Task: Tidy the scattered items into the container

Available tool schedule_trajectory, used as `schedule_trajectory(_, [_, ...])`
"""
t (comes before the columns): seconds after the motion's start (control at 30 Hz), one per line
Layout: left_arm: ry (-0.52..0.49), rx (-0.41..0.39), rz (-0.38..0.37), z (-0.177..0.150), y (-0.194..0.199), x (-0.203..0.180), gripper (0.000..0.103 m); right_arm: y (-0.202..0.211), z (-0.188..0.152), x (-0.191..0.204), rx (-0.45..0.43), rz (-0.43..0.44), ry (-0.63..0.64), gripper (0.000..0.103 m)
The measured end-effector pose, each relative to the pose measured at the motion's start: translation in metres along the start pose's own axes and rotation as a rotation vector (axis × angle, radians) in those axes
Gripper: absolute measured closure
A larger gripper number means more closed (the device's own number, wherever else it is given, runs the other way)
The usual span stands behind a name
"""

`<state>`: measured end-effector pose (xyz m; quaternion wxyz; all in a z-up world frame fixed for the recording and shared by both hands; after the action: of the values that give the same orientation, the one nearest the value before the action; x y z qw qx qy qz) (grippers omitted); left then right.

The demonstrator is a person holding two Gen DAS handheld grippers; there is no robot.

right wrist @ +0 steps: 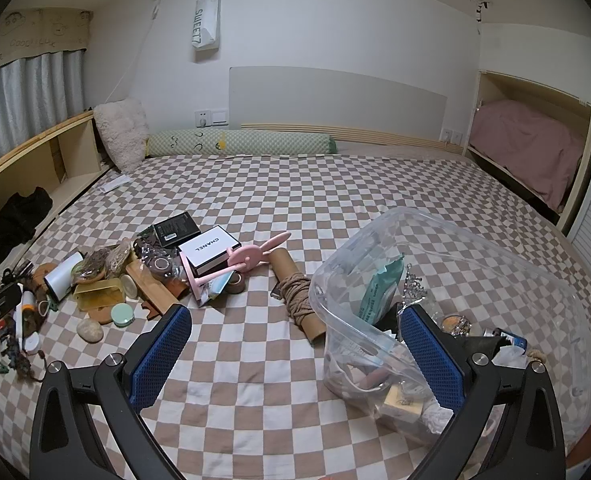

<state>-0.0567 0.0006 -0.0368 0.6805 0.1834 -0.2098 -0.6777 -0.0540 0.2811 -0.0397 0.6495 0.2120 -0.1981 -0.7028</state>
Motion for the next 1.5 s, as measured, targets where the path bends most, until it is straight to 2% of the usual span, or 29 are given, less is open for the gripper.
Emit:
schedule_trajectory(1.1, [0.007,-0.003,-0.004,-0.001,0.008,0.003,0.0,0.004,-0.004,0.003,-0.008,0.013,0.012,0.0])
schedule_trajectory(1.5, [0.02,-0.062,0.038,0.012,0.025,0.022,0.0,0.009,0.001,0.016,-0.034,0.038,0.036,0.0])
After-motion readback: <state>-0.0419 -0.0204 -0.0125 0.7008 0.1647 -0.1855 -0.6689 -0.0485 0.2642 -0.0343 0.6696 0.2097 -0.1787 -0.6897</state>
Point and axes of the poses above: each gripper's, at about its wrist camera, not at the fingertips, and y roughly against the way its jaws point, x to its left, z to its top, the point moved 7 cm from there along -y, roughly the way its jaws point, and after that the axes turned 3 degrees about -x, right-handed, at the moved point
